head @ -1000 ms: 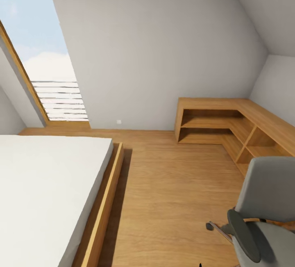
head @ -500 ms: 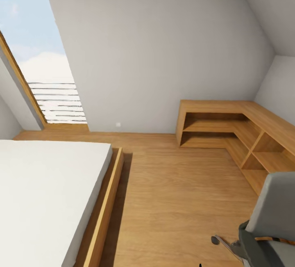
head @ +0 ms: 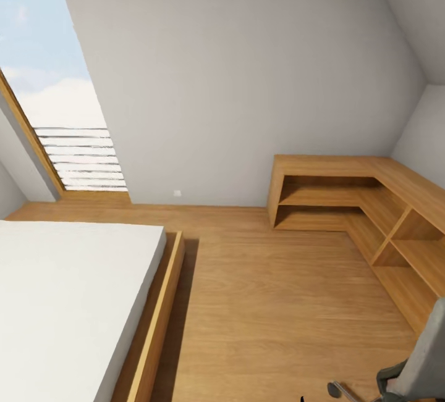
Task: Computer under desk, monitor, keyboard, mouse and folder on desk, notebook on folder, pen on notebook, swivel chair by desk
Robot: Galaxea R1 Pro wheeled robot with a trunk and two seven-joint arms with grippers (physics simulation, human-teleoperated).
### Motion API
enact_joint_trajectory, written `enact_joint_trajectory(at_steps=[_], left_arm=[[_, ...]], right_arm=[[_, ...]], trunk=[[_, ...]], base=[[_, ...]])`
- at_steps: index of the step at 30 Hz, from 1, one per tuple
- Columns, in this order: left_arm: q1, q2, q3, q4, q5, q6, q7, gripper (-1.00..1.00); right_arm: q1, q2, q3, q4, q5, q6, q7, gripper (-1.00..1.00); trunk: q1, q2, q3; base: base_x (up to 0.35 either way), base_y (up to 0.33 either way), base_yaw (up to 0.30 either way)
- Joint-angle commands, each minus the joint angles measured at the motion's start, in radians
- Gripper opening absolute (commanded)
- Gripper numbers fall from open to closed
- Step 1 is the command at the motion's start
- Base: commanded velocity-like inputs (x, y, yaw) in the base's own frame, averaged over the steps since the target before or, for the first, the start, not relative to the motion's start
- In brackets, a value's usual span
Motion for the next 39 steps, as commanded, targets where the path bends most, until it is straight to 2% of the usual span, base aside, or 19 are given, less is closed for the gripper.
enact_joint_trajectory(at_steps=[1,39], left_arm=[[-0.001,-0.001,0.004,0.0,0.001,-0.003,-0.001,1.0],[-0.001,0.001,0.004,0.001,0.001,-0.002,0.0,1.0]], right_arm=[[-0.001,0.0,0.009,0.0,-0.005,-0.002,-0.006,1.0],[-0.001,0.0,0.009,0.0,-0.003,-0.002,-0.006,1.0]], trunk=[[0.001,-0.002,-0.002],[0.001,-0.002,-0.002]], base=[[0.319,0.0,0.0],[0.32,0.0,0.0]])
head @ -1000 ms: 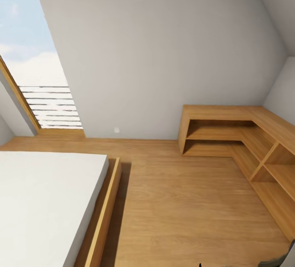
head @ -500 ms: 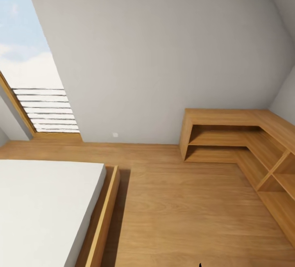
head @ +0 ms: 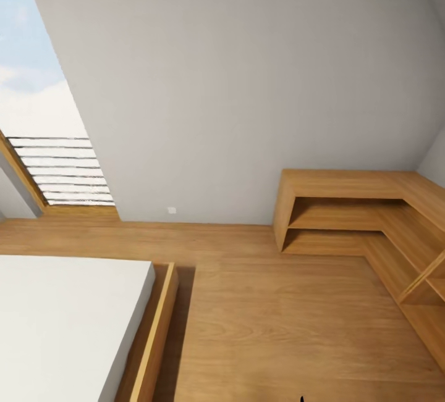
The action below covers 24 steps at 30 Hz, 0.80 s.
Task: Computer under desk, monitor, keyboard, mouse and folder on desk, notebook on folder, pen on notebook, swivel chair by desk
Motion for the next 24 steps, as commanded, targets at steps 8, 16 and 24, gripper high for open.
enact_joint_trajectory(at_steps=[8,16,24], left_arm=[[-0.001,-0.001,0.004,0.0,0.001,-0.002,-0.001,1.0],[-0.001,-0.001,0.003,0.015,0.001,-0.003,-0.001,1.0],[-0.001,-0.002,0.002,0.021,0.001,-0.003,-0.001,1.0]], right_arm=[[-0.001,0.0,0.009,0.0,-0.004,-0.002,-0.006,1.0],[-0.001,-0.001,0.009,0.0,-0.004,-0.002,-0.006,1.0],[-0.001,-0.001,0.009,0.0,-0.004,-0.002,-0.006,1.0]], trunk=[[0.001,-0.002,-0.002],[0.001,-0.002,-0.002],[0.001,-0.002,0.002]], base=[[0.321,-0.047,0.0],[0.321,-0.068,0.0],[0.321,-0.081,-0.071]])
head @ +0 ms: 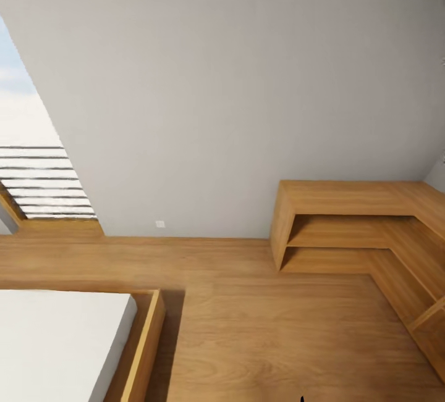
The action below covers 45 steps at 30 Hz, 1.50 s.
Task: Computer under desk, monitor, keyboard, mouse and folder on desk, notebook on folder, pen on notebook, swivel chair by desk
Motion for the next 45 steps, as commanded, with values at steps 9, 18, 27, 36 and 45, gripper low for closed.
enact_joint_trajectory(at_steps=[9,18,27,36,45], left_arm=[[0.0,-0.001,0.004,0.001,0.0,-0.002,-0.001,1.0],[0.0,0.0,0.004,0.009,0.0,-0.002,-0.001,1.0],[-0.001,0.0,0.004,0.016,0.0,-0.001,-0.001,1.0],[-0.001,0.0,0.004,0.016,0.0,-0.001,-0.001,1.0],[-0.001,0.0,0.004,0.016,0.0,-0.002,-0.002,1.0]], right_arm=[[-0.001,0.0,0.009,0.001,-0.005,-0.002,-0.006,1.0],[-0.001,0.001,0.01,0.001,-0.003,-0.002,-0.006,1.0],[-0.001,0.001,0.01,0.001,-0.003,-0.001,-0.006,1.0],[-0.001,0.001,0.011,0.002,0.0,-0.002,-0.005,1.0],[-0.001,0.001,0.03,0.002,0.025,-0.001,-0.004,1.0]], trunk=[[0.001,-0.002,0.007],[0.001,-0.002,0.017],[0.001,-0.002,0.026],[0.001,-0.002,0.036],[0.001,-0.002,0.046]], base=[[0.321,-0.092,-0.171],[0.321,-0.094,-0.188],[0.328,-0.033,-0.194],[0.332,0.054,-0.202],[0.199,0.04,-0.22]])
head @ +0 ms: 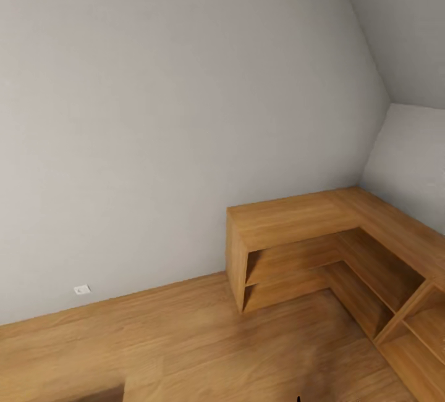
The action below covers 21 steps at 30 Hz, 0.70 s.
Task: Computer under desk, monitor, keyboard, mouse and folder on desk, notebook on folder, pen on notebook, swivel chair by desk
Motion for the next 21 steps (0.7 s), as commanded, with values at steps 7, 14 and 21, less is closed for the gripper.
enact_joint_trajectory(at_steps=[7,14,21], left_arm=[[-0.001,-0.001,0.005,0.0,0.0,-0.003,-0.001,1.0],[-0.001,-0.001,0.006,0.0,-0.001,-0.004,-0.001,1.0],[-0.001,-0.001,0.006,0.0,-0.001,-0.005,-0.001,1.0]], right_arm=[[-0.001,-0.002,0.012,0.001,0.002,-0.002,-0.006,1.0],[-0.001,-0.003,0.014,0.001,0.004,-0.002,0.001,1.0],[-0.001,-0.004,0.014,0.001,0.004,0.0,0.047,1.0]], trunk=[[0.001,-0.002,0.006],[0.001,-0.002,0.013],[0.001,-0.002,0.021]], base=[[0.022,0.004,-0.227],[0.002,0.0,-0.237],[0.0,0.0,-0.246]])
